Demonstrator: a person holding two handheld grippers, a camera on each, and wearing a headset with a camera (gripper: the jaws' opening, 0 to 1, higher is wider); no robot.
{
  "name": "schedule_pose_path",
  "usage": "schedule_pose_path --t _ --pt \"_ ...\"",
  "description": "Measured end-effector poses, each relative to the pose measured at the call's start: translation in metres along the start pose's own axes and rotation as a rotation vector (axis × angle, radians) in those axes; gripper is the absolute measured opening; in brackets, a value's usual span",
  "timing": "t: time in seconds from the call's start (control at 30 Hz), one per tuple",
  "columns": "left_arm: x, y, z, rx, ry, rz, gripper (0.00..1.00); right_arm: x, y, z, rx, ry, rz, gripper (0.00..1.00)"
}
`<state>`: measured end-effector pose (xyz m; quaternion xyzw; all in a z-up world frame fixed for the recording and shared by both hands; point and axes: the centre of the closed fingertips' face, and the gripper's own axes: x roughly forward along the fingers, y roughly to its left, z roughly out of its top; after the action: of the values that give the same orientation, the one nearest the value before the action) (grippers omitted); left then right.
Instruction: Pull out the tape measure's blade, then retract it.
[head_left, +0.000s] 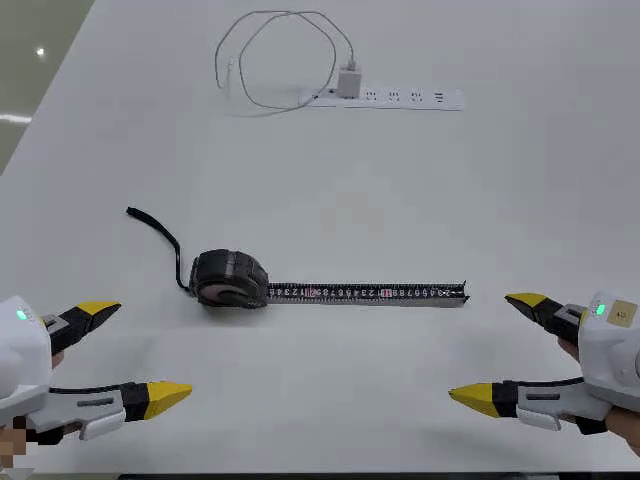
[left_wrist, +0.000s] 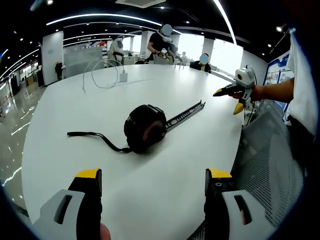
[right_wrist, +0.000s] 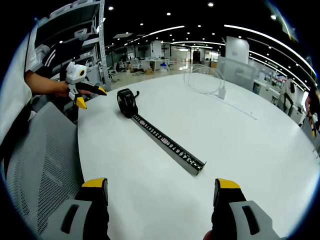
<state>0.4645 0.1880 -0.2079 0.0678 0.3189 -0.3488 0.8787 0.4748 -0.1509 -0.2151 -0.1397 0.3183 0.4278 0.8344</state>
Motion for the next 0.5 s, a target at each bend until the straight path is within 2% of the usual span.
schedule_pose_path --t 0.4,0.5 --pt "-0.0099 -0.0048 -0.0059 -0.036 -0.022 0.030 0.86 -0.0078 0.0073 -0.0048 0.039 -0.023 -0.018 0.89" --pt "-0.0096 -0.0081 -0.0064 -0.053 -0.030 0.024 0.87 -0.0089 0.0088 -0.0071 0.034 -0.018 -0.020 0.89"
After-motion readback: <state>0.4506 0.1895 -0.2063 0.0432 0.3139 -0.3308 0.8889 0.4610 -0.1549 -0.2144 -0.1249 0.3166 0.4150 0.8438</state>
